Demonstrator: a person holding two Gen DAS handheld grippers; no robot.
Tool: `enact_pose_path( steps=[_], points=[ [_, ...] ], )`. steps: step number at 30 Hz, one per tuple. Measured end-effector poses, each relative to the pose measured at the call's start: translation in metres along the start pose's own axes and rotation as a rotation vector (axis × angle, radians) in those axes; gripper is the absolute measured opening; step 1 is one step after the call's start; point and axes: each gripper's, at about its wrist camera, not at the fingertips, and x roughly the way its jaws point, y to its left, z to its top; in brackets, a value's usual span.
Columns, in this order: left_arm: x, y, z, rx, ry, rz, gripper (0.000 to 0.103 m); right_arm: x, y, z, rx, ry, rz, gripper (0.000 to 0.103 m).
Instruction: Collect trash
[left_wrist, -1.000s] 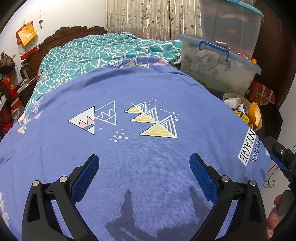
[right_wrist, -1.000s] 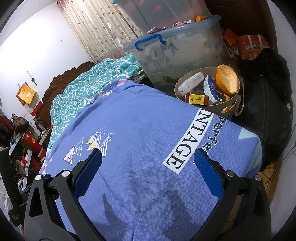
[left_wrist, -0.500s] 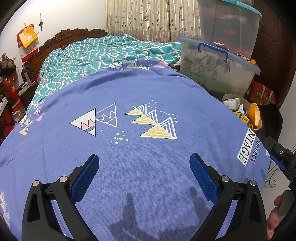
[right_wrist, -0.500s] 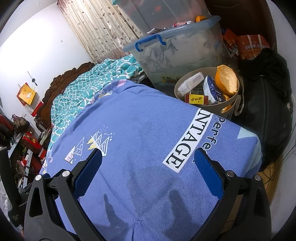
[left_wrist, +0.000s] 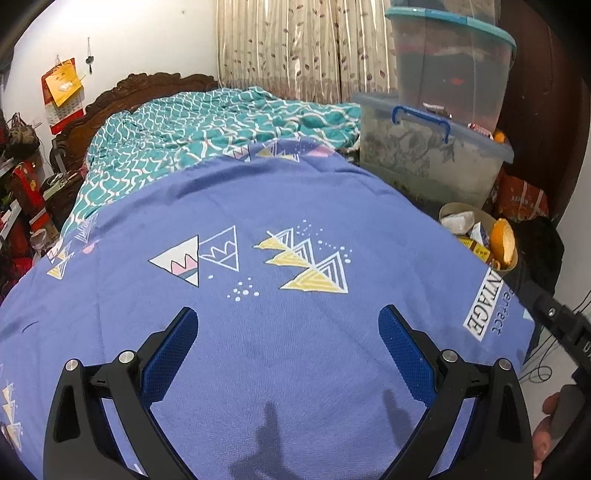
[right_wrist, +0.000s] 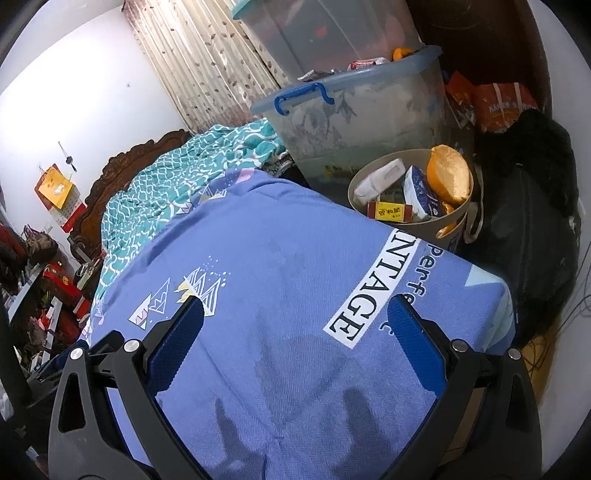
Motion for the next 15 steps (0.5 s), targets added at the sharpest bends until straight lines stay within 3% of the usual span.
enact_pose_path(
  steps=[10,15],
  points=[
    [-0.0084,-0.0049,-0.0003,0.033,-0.027,0.005,0.094,-0.0054,0.0012,-0.0026,-0.019,-0.008,0.002,0.099],
    [-0.0111,-0.0026,-0.0004,0.026,-0.037,-0.042,0.094,-0.009,0.0026,-0.0034,-0.025,-0.012,0.001,0.099]
  ],
)
